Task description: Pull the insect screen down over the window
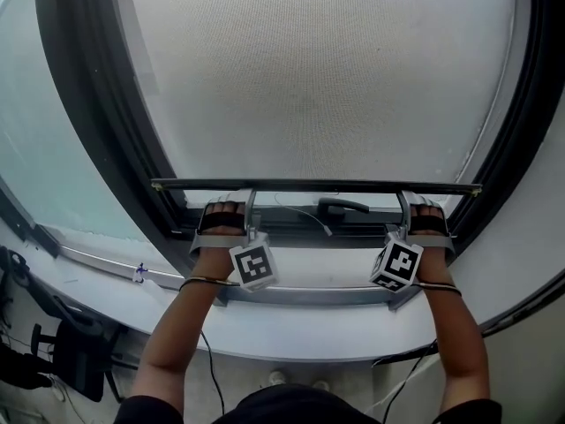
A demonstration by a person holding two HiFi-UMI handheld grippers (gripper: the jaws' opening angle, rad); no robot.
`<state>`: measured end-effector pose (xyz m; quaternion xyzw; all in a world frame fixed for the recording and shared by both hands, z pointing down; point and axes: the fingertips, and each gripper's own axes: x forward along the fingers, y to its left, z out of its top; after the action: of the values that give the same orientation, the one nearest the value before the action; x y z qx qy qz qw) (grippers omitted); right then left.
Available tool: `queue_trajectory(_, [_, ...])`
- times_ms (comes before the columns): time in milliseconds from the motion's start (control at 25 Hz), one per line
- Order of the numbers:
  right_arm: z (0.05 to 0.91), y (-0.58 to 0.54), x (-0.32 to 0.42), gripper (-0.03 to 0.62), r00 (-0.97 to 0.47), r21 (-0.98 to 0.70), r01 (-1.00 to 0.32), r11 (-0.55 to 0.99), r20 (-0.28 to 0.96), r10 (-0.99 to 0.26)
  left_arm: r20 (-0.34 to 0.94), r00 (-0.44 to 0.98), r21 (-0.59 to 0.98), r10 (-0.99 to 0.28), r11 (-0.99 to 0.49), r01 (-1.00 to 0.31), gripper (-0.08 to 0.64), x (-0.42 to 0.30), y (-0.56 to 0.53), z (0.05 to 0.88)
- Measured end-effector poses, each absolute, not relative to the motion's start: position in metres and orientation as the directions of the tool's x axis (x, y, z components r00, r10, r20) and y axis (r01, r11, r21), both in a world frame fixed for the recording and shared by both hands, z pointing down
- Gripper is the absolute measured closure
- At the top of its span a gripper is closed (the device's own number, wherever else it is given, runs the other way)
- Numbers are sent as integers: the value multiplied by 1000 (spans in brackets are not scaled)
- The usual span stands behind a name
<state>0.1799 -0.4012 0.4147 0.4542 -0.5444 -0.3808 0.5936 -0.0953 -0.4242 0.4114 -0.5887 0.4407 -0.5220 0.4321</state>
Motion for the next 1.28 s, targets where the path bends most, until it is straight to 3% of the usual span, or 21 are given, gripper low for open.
queue_trajectory(840, [486,-396,180,199,112,916,-94,391,400,-910,358,58,-931,-932,-361,-62,258,-93,-420,485])
queue_trajectory(1080, [467,-374,158,199,-53,854,-328,403,410,-911,354,45,-934,-934,-356,-44,258,-95,-421,485])
queue_trajectory(1280, [457,-356,123,199,-259,635,-624,456,382,-887,359,45,-931,-932,-361,-60,258,-94,-422,485])
